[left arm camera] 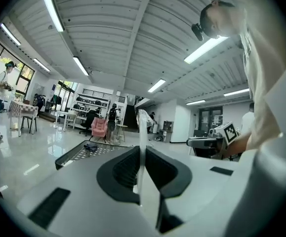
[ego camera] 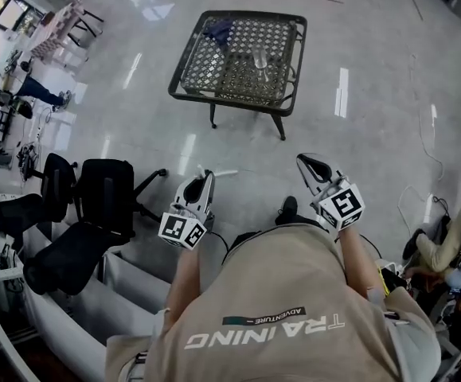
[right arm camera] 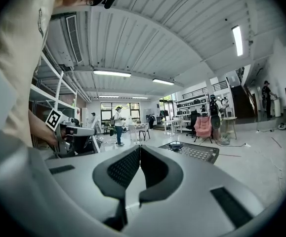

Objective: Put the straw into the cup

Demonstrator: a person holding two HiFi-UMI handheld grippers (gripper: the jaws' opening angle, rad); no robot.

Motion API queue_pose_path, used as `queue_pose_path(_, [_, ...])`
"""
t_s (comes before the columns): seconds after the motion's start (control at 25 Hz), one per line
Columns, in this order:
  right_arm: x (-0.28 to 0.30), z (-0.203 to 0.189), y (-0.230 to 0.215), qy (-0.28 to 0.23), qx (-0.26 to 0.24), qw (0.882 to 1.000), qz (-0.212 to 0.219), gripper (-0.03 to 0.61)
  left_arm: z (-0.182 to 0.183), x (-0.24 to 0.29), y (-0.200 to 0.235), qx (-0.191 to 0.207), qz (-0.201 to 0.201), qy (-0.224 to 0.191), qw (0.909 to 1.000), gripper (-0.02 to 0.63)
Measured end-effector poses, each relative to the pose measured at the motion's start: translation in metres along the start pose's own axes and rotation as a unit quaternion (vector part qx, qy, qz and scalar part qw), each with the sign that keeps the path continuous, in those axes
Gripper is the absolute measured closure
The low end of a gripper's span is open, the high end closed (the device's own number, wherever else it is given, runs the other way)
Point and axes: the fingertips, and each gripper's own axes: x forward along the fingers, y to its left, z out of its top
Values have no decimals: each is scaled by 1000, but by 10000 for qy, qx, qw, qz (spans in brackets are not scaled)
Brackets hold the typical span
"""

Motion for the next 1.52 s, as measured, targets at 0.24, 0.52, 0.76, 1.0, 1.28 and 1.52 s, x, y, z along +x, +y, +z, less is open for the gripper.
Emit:
queue_pose_path(0.24, [7,-15,-34,190,-119,9997,-12,560,13,45,-3,254,159,-18,9995,568])
queue_pose_path(0.52, [10,-22,-52,394,-333,9986,-110,560,4,73,-3,337,47,232,9992,568])
queue_pose_path(0.76, [46,-11,-54,430,-754,9962,56,560,-1,94,22,250,37,202,9995,568])
queue_pose_path(1.0, [97,7,-70,552,-1063,9927,100,560,10,129,69,143,-68,3,9999,568])
queue_pose_path(1.28, [168,40,-97,273,-868,9952,-348,560,33,163,140,367,-270,-17,9990,568])
queue_pose_path(1.52, [196,50,-122,273,-883,9919,-871,560,44,194,178,570,-609,16,9965,568])
